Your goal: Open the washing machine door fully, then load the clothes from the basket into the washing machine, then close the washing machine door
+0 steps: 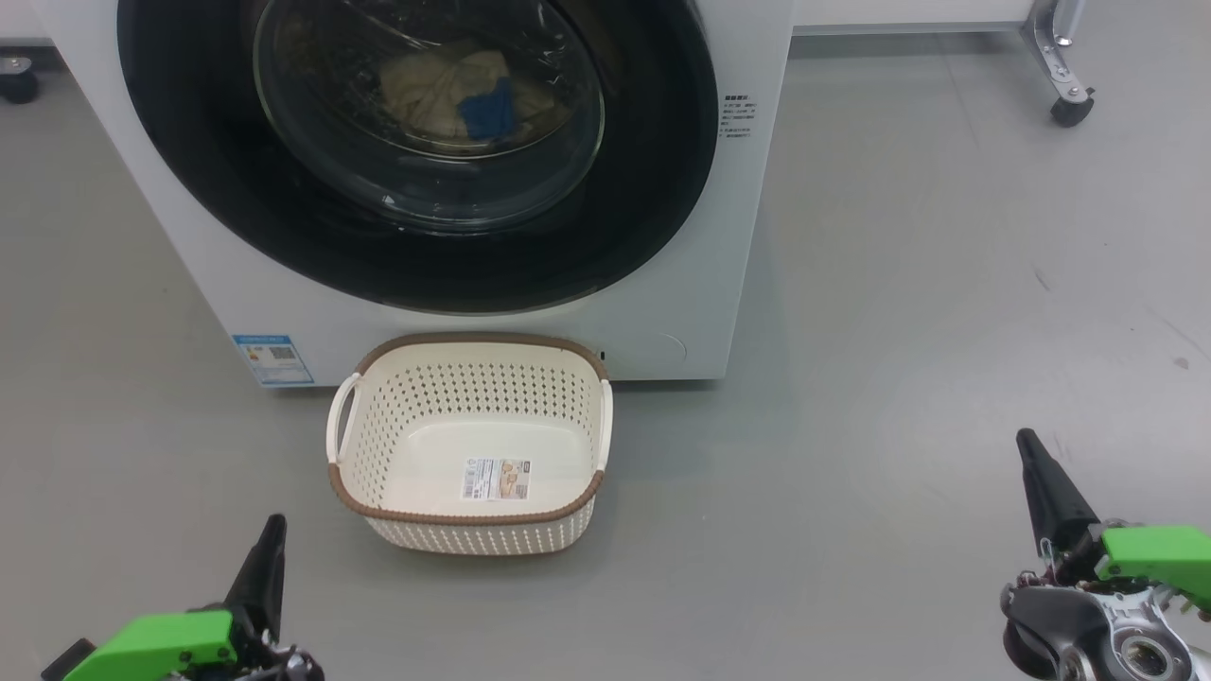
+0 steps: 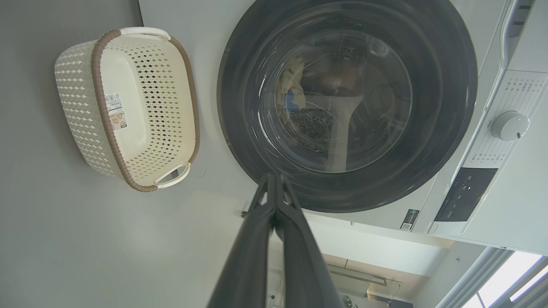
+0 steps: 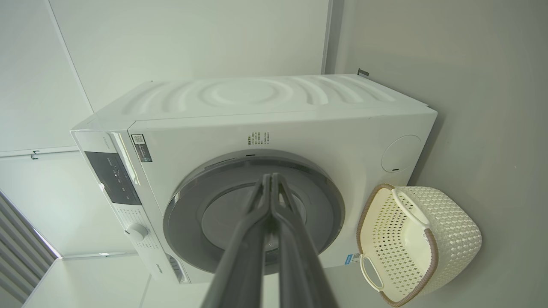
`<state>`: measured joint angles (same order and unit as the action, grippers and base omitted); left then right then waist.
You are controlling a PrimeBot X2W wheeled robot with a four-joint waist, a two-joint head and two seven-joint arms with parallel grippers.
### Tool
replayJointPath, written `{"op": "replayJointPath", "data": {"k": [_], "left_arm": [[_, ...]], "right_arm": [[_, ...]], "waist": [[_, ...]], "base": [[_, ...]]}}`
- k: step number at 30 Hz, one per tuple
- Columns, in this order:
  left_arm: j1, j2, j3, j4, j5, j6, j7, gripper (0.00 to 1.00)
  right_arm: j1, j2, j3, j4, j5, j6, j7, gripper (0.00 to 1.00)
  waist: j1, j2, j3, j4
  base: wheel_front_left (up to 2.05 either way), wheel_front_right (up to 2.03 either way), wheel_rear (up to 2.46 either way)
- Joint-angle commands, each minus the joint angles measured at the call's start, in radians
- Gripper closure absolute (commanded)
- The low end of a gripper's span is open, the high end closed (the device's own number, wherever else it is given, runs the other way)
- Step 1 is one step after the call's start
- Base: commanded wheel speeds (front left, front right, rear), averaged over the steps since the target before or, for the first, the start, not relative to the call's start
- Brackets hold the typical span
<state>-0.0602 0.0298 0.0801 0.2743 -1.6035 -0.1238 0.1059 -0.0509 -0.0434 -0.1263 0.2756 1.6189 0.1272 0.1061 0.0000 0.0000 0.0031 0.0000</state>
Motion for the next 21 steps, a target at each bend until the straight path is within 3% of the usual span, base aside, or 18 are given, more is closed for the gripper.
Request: {"op": "replayJointPath", "data": {"k": [1, 21], "left_arm": [[-0.048, 0.02, 0.034, -0.029, -0.005, -0.007, 0.007, 1.0], [-0.048, 0.02, 0.033, -0.029, -0.005, -0.007, 0.007, 1.0]], "right_arm": [[-0.057, -0.01, 0.015, -0.031, -0.008, 0.003, 0.005, 1.0], [-0.057, -0.009, 0.014, -0.031, -0.009, 0.003, 0.006, 1.0]], "waist": [[0.0, 0.0, 0.0, 0.0], [0.0, 0.0, 0.0, 0.0]], "base": [[0.0, 0.0, 0.0], [0.0, 0.0, 0.0]]}}
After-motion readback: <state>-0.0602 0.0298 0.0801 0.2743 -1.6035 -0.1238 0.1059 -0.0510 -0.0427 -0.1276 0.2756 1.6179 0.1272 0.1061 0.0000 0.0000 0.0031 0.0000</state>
